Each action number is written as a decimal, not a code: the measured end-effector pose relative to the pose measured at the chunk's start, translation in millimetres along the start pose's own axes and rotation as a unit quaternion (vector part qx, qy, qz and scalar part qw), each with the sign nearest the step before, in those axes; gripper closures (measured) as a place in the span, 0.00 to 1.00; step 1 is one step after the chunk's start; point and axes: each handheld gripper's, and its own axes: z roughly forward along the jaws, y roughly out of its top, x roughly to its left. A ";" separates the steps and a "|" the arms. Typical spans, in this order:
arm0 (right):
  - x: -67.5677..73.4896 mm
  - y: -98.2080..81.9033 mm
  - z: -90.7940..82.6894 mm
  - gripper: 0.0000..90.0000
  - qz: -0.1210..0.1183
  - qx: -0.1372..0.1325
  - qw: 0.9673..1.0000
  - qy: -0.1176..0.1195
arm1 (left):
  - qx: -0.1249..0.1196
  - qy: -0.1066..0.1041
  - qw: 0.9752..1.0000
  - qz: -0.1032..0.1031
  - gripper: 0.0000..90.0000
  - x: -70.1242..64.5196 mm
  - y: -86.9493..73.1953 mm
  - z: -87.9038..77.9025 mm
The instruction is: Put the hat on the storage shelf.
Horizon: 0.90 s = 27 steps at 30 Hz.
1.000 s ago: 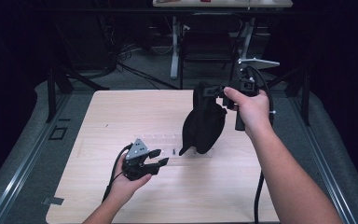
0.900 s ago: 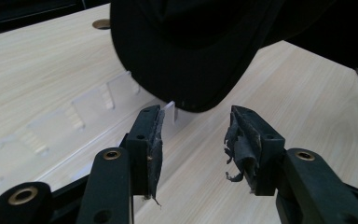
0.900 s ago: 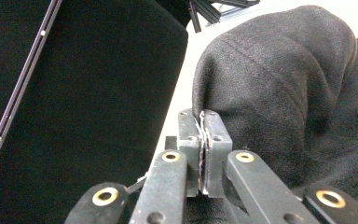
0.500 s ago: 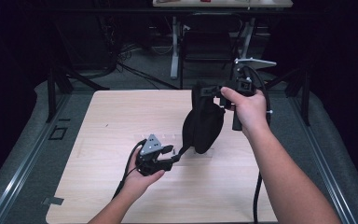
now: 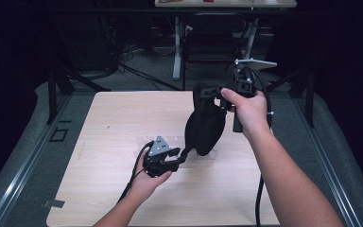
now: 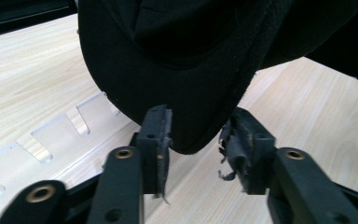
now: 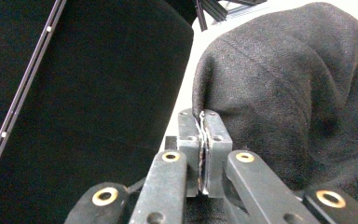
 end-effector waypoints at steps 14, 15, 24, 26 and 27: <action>2.5 -0.7 5.2 0.98 -0.001 0.000 1.000 0.007 | 0.000 -0.001 1.000 0.008 0.87 -1.9 -1.6 4.6; 3.2 -0.9 6.7 0.98 -0.002 0.000 1.000 0.010 | 0.001 0.001 1.000 0.012 0.87 -2.2 -2.0 4.2; 8.0 -2.1 14.6 0.98 -0.003 0.007 1.000 0.018 | -0.012 0.004 1.000 0.014 0.89 -1.1 -9.1 2.8; 9.9 -2.8 17.5 0.98 -0.005 0.009 1.000 0.020 | -0.018 0.006 1.000 0.010 0.90 -1.4 -11.7 2.8; 12.0 -3.5 20.7 0.98 -0.005 0.012 1.000 0.023 | -0.019 0.008 1.000 0.012 0.90 -1.3 -13.6 2.8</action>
